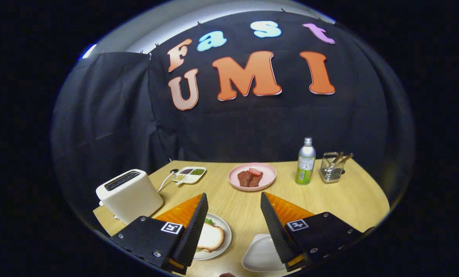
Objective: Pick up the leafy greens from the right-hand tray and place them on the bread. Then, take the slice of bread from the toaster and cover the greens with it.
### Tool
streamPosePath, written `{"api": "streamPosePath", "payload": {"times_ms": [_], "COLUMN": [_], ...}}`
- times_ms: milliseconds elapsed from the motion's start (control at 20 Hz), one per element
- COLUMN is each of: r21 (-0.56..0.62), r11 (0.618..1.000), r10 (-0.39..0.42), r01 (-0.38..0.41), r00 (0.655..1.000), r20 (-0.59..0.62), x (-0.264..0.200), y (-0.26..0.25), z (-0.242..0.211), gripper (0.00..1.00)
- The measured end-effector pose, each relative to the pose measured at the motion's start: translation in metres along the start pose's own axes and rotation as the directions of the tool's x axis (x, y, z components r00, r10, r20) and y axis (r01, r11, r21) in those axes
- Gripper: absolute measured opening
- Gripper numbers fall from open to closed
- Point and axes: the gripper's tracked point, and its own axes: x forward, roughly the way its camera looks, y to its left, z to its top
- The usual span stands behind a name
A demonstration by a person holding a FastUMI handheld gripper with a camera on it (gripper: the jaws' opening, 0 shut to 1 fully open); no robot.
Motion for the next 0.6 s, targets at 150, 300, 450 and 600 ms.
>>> {"api": "streamPosePath", "payload": {"times_ms": [150, 300, 450, 600], "r21": [-0.050, -0.098, -0.102, -0.103], "r11": [0.998, 0.990, 0.984, 0.977], "r10": [-0.039, -0.078, -0.107, -0.141], "r01": [0.046, 0.106, 0.145, 0.185], "r00": [0.990, 0.965, 0.946, 0.932], "r20": [0.133, 0.250, 0.307, 0.335], "x": [-0.018, -0.035, -0.049, -0.056], "y": [-0.009, -0.017, -0.022, -0.030], "z": [0.024, 0.046, 0.056, 0.060], "gripper": [0.85, 0.86, 0.89, 0.91]}}
